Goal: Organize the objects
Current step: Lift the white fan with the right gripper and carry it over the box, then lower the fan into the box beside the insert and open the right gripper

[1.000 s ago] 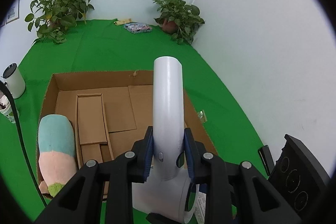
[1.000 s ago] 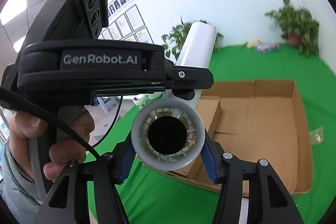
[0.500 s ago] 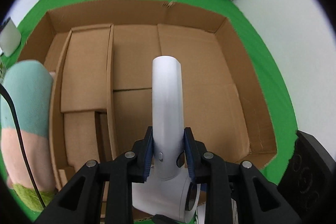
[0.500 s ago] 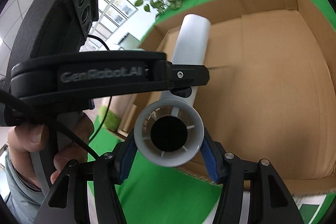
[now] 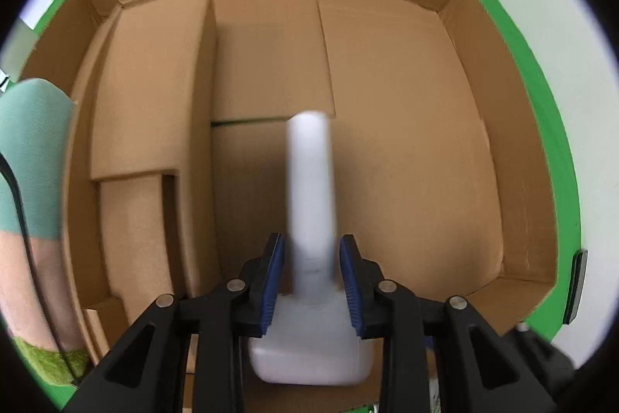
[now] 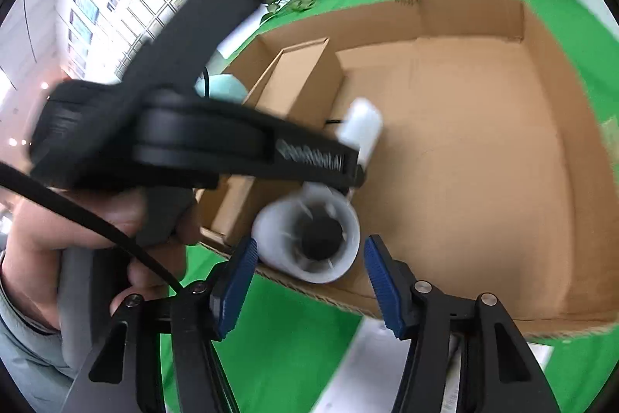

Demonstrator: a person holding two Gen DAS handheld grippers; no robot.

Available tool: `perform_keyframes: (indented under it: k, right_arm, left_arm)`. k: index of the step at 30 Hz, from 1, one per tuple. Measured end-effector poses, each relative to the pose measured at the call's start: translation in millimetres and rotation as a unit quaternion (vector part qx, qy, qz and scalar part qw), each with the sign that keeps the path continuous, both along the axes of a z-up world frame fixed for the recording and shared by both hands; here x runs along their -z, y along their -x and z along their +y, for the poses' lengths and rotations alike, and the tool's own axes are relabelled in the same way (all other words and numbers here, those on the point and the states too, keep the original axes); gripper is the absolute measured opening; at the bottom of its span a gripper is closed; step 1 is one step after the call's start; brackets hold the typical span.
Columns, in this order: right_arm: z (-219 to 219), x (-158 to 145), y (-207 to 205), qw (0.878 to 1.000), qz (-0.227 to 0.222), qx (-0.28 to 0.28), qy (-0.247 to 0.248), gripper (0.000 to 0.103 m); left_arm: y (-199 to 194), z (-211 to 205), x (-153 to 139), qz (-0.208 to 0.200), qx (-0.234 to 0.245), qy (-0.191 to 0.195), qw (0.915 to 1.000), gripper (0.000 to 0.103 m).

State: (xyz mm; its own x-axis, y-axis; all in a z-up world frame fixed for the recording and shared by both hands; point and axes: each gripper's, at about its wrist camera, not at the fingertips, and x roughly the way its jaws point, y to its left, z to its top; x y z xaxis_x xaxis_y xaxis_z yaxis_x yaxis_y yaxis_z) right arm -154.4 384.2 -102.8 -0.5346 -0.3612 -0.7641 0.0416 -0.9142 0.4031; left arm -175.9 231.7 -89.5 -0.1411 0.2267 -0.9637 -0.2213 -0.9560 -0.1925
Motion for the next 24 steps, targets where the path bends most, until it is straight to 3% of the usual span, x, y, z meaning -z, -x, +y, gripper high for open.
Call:
perform_keyframes:
  k: [3,7,10,14,17,18,20,24]
  right_arm:
    - [13,-4,4,1.000,0.006,0.010,-0.005,0.056]
    - [26,3,7,1.000,-0.006,0.019,0.000,0.034]
    - [23,4,6,1.000,-0.008,0.016,0.004,0.031]
    - [14,7,12,1.000,-0.020,0.013,0.017,0.031]
    - [4,13,15,0.999,-0.040,0.019,0.021,0.032]
    - [0,12,11,0.999,-0.045,0.020,0.023,0.032]
    - [-6,18,19,0.998,-0.056,0.012,0.024,0.034]
    - [-16,32,36,0.998,-0.061,-0.005,0.022,0.032]
  left_arm:
    - [-4,5,0,0.001,0.007,0.005,1.0000,0.028]
    - [-5,-2,-6,-0.008,0.000,-0.017,0.9998,0.028]
    - [-12,-11,-19,-0.004,0.003,-0.037,0.9993,0.028]
    - [-32,-33,-64,0.051,0.011,-0.062,0.9967,0.028]
    - [-44,-54,-88,0.105,0.003,-0.070,0.9921,0.043]
    - [-49,-62,-89,0.117,-0.002,-0.063,0.9912,0.048]
    - [-52,-70,-80,0.116,-0.008,-0.037,0.9925,0.048]
    - [-59,-96,-52,0.082,-0.020,-0.028,0.9961,0.048]
